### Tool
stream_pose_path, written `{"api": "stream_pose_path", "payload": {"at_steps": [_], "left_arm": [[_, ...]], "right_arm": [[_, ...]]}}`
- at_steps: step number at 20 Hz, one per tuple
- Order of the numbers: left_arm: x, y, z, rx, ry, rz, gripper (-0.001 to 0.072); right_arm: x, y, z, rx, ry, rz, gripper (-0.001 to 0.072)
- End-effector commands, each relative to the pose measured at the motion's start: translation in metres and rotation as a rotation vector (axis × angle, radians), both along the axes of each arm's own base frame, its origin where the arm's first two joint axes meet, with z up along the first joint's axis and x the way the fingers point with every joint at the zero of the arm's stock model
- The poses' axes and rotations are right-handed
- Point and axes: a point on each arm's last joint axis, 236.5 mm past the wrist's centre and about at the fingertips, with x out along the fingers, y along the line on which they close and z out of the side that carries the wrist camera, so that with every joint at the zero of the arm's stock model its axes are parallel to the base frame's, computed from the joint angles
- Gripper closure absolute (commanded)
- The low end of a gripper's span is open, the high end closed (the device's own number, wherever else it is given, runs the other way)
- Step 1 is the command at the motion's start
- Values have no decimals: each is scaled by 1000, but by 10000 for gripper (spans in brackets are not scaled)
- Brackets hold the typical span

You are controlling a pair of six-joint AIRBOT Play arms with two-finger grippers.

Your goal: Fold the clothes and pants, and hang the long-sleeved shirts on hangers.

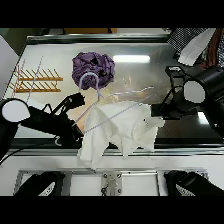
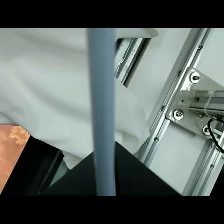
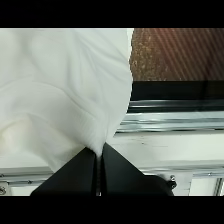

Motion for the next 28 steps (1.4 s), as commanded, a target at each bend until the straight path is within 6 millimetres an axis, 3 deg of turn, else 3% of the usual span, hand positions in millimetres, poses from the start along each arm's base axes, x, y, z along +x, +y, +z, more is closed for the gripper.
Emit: {"api": "stream_pose_path", "payload": {"at_steps": [1, 7, 20, 28], "left_arm": [[-26, 9, 14, 5, 2, -9, 686], [-47, 18, 10, 41, 54, -121, 686], [-29, 9, -22, 60, 177, -174, 687], [-48, -9, -1, 23, 16, -291, 686]], "right_arm": [[0, 0, 1, 2, -2, -4, 693], [0, 0, 1, 4, -2, -17, 693], [0, 0, 1, 4, -3, -17, 693], [0, 0, 1, 4, -2, -21, 693]]}}
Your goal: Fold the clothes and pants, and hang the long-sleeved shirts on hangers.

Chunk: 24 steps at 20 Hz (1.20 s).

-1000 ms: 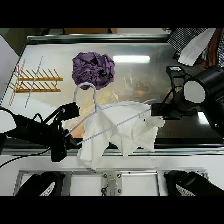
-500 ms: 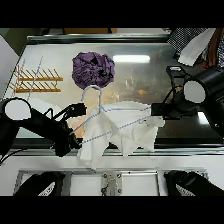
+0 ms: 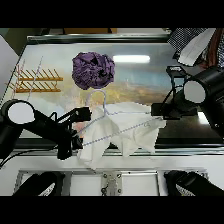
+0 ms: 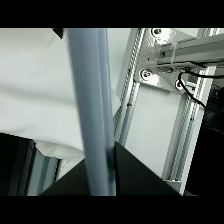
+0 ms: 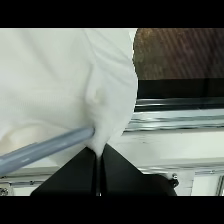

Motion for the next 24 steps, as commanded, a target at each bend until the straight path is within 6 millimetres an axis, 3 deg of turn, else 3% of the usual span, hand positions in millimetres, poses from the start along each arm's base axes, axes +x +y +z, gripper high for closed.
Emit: {"api": "stream_pose_path", "payload": {"at_steps": [1, 11, 19, 24], "left_arm": [[-6, -6, 8, -26, -52, -36, 686], [3, -8, -21, 38, 77, -40, 687], [3, -9, 0, -20, -51, -47, 687], [21, -18, -21, -14, -25, -59, 687]], "right_arm": [[1, 0, 1, 2, -4, -1, 693], [-1, -5, 5, -8, -18, -7, 693], [0, -7, 5, -15, -23, -9, 693], [-3, -6, 10, -6, -34, 28, 693]]}}
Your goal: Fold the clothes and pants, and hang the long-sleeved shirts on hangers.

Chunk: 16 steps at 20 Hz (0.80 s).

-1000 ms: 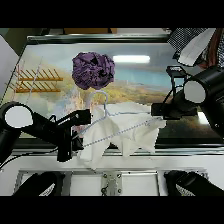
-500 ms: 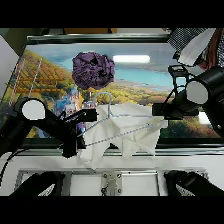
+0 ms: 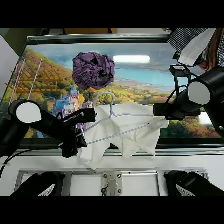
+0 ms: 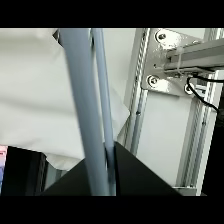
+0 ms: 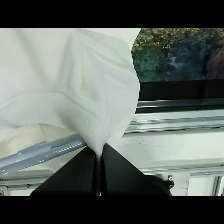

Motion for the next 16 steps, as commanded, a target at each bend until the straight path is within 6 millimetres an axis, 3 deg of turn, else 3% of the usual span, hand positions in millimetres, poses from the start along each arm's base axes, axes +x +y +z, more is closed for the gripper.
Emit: {"api": "stream_pose_path", "payload": {"at_steps": [1, 10, 16], "left_arm": [[15, -8, -14, -6, -6, -22, 687], [56, -23, -35, -76, -203, -206, 687], [83, 2, -38, -76, -250, -173, 687]], "right_arm": [[-2, 0, 5, 3, -12, 46, 693], [5, 2, 27, -10, -72, 228, 693], [8, 0, 33, -22, -92, 241, 693]]}}
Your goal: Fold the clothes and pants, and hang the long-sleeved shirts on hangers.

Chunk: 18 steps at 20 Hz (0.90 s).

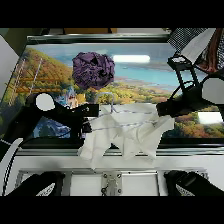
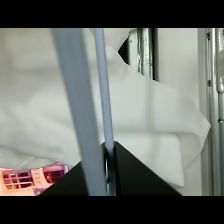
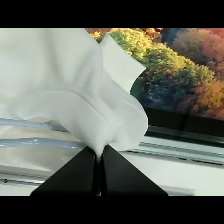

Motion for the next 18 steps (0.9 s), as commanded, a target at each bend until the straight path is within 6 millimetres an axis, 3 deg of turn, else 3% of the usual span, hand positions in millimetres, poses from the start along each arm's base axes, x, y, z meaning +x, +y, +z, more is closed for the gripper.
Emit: {"api": "stream_pose_path", "payload": {"at_steps": [1, 6, 11, 15, 18], "left_arm": [[14, 14, -1, -4, -30, 12, 687], [18, 16, 1, -6, -40, 26, 686], [37, 11, 28, -31, -136, 13, 686], [43, 33, 16, 80, -180, -20, 686], [49, 34, 16, 85, -204, -9, 686]], "right_arm": [[2, -3, 2, -16, -9, 10, 693], [3, -3, 2, -16, -10, 10, 693], [3, -3, 2, -15, -10, 6, 693], [3, -3, 2, -14, -10, 2, 693], [3, -3, 2, -12, -10, -1, 693]]}}
